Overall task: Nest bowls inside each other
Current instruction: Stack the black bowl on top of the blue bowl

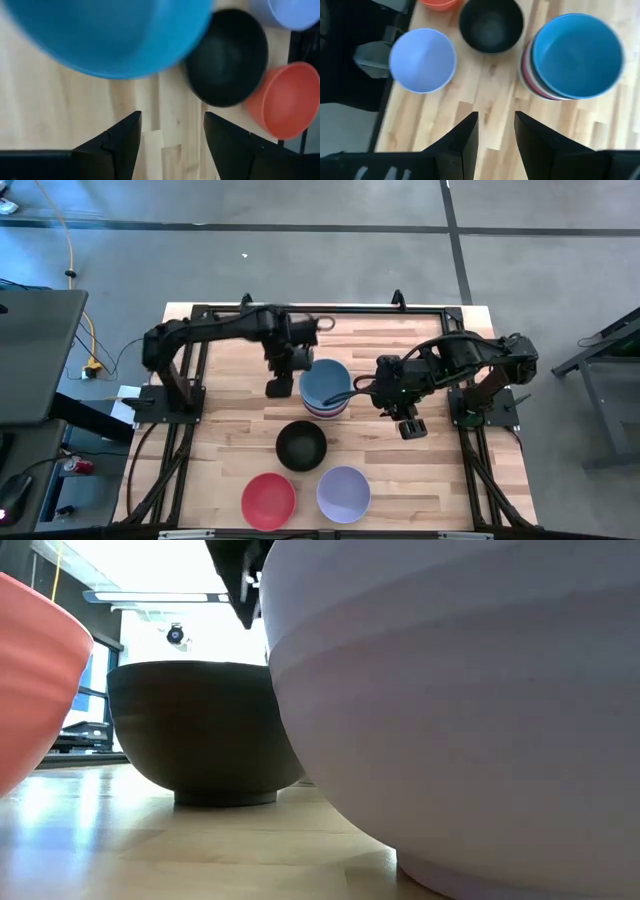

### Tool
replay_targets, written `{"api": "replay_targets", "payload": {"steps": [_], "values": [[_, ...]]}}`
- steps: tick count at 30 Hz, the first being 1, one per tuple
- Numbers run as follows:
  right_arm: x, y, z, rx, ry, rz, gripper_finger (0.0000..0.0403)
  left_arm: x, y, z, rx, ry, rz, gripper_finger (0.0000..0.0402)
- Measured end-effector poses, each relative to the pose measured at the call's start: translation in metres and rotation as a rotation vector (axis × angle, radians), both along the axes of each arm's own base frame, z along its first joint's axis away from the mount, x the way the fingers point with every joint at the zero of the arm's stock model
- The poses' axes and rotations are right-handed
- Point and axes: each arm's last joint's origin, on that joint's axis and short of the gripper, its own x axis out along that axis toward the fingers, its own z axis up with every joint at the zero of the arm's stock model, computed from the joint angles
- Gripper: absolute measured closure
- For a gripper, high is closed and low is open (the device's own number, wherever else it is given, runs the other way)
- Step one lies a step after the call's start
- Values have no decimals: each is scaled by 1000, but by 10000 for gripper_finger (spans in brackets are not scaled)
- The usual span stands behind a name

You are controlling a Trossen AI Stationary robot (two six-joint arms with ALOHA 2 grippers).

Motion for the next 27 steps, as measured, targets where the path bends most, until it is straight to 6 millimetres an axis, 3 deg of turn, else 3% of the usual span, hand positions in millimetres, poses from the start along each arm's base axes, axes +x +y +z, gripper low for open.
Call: {"api": "replay_targets", "payload": {"steps": [9, 14, 18, 27], "values": [[0, 5, 1, -163, -70, -39, 284, -30, -45, -31, 95, -114, 64, 197], [0, 10, 3, -222, -113, -32, 284, -47, -61, -45, 144, -197, 185, 197], [1, 12, 5, -272, -160, -49, 284, -53, -70, -57, 177, -247, 313, 197], [1, 16, 8, -418, -239, -127, 284, -51, -97, -85, 146, -276, 360, 197]]}}
